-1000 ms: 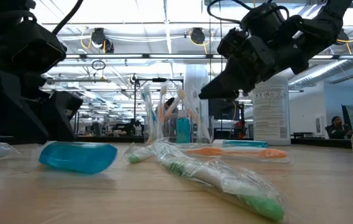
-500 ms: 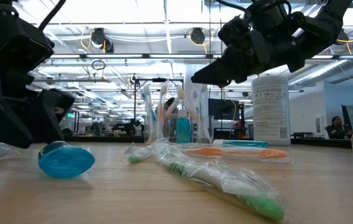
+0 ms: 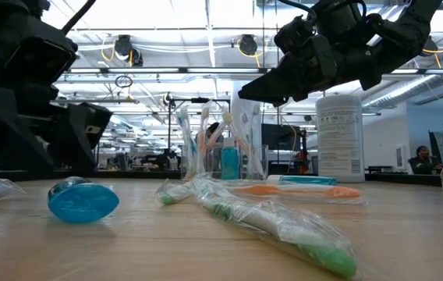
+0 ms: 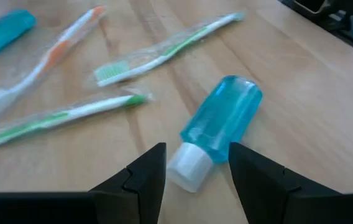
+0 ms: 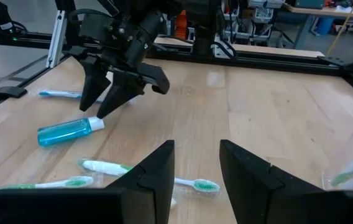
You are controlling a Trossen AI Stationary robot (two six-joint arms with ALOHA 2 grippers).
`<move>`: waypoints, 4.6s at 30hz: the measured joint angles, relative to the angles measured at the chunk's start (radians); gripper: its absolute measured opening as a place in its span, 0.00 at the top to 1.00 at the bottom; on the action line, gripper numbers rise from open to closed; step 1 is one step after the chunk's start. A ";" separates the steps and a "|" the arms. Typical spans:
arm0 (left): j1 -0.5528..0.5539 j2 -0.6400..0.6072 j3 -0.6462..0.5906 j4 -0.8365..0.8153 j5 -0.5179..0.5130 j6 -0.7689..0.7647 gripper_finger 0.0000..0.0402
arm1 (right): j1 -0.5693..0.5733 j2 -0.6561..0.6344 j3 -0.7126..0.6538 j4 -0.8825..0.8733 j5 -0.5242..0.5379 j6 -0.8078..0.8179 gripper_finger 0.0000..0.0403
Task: Pick & Place toothbrushing station
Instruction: Put the blue mouthwash into the transparent organizer
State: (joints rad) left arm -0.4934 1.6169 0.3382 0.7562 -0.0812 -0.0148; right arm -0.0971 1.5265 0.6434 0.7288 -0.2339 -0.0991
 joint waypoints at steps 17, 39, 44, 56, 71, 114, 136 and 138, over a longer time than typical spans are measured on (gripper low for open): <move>0.024 0.000 0.000 -0.029 0.062 0.048 0.55 | 0.000 0.000 0.000 -0.003 0.000 0.008 0.71; 0.040 0.000 0.000 -0.058 0.062 0.052 0.55 | 0.008 -0.001 0.000 -0.182 -0.004 0.035 0.71; 0.040 0.000 0.000 -0.058 0.057 0.050 0.55 | 0.008 -0.001 0.000 -0.173 -0.004 0.035 0.71; 0.040 0.000 0.000 -0.061 0.055 0.062 0.55 | 0.008 -0.001 0.000 -0.172 -0.004 0.035 0.71; 0.040 0.058 0.001 -0.069 0.058 0.028 0.55 | 0.008 0.000 0.000 -0.173 -0.004 0.034 0.71; 0.043 0.161 -0.001 0.135 0.014 -0.145 0.55 | 0.008 0.000 0.000 -0.172 -0.004 0.034 0.71; 0.097 -0.018 -0.002 0.064 0.227 -0.029 0.64 | 0.008 0.000 0.000 -0.172 -0.004 0.034 0.71; 0.109 -0.023 -0.002 0.062 0.259 -0.058 0.63 | 0.008 0.000 0.000 -0.172 -0.004 0.034 0.71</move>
State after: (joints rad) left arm -0.3848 1.5937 0.3367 0.8185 0.1782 -0.0730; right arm -0.0887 1.5265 0.6434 0.5564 -0.2377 -0.0647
